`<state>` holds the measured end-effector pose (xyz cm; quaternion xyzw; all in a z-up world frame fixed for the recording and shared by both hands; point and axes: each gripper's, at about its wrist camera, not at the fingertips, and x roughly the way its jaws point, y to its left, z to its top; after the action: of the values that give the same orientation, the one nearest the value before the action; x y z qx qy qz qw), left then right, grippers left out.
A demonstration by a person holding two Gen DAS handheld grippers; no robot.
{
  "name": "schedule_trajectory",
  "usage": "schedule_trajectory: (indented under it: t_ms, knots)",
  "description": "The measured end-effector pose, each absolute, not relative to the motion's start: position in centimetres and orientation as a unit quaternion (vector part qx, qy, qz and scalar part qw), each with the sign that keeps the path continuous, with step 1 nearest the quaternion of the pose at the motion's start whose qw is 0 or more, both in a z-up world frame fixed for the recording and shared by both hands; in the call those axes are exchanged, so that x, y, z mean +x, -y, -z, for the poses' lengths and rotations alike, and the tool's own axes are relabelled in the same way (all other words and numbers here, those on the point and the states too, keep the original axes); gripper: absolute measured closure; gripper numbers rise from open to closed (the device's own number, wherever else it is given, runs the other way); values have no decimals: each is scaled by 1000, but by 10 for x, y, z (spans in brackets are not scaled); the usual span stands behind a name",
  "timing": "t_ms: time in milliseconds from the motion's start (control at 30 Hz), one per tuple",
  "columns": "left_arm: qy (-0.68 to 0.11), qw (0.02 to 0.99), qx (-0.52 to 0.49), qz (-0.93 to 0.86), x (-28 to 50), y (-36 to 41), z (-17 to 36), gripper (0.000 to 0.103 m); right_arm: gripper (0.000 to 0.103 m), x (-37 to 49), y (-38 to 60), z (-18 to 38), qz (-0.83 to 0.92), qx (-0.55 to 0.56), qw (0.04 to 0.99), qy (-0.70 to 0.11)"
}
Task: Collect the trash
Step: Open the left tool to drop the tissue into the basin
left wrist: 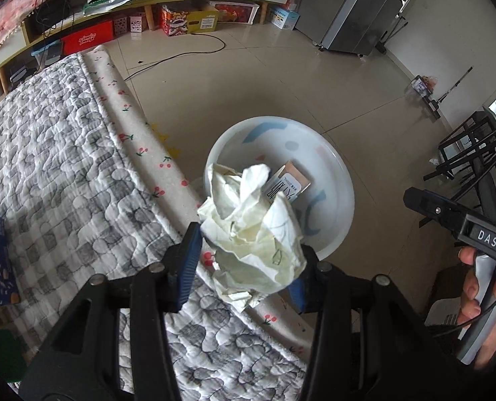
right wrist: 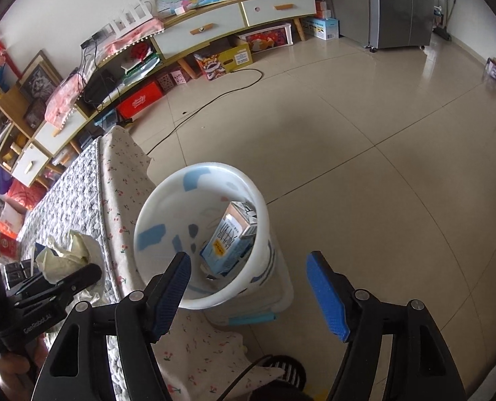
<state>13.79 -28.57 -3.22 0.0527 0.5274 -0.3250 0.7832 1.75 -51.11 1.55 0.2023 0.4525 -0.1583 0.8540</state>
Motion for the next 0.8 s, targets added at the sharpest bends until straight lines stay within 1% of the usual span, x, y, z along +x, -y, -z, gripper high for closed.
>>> schedule_trajectory:
  t_ms: [333, 400, 433, 467, 633, 733, 800]
  knots:
    - [-494, 795, 75, 343, 140, 316, 37, 53, 30, -6, 530, -17, 184, 211, 853, -441]
    - [-485, 800, 72, 345, 142, 318, 37, 36, 30, -7, 531, -17, 185, 213, 853, -439]
    - [-483, 804, 71, 338, 143, 318, 37, 18, 30, -8, 531, -18, 185, 213, 853, -438]
    - [-480, 809, 70, 332, 143, 316, 36, 12, 30, -8, 531, -18, 184, 214, 854, -437]
    - [-483, 812, 73, 319, 146, 308, 34, 12, 30, -5, 527, -20, 181, 213, 856, -435]
    - [-477, 820, 80, 308, 144, 297, 31, 7, 30, -2, 523, -21, 178, 212, 857, -435]
    - [-477, 822, 75, 302, 142, 286, 29, 6, 30, 0, 520, -23, 176, 211, 858, -434]
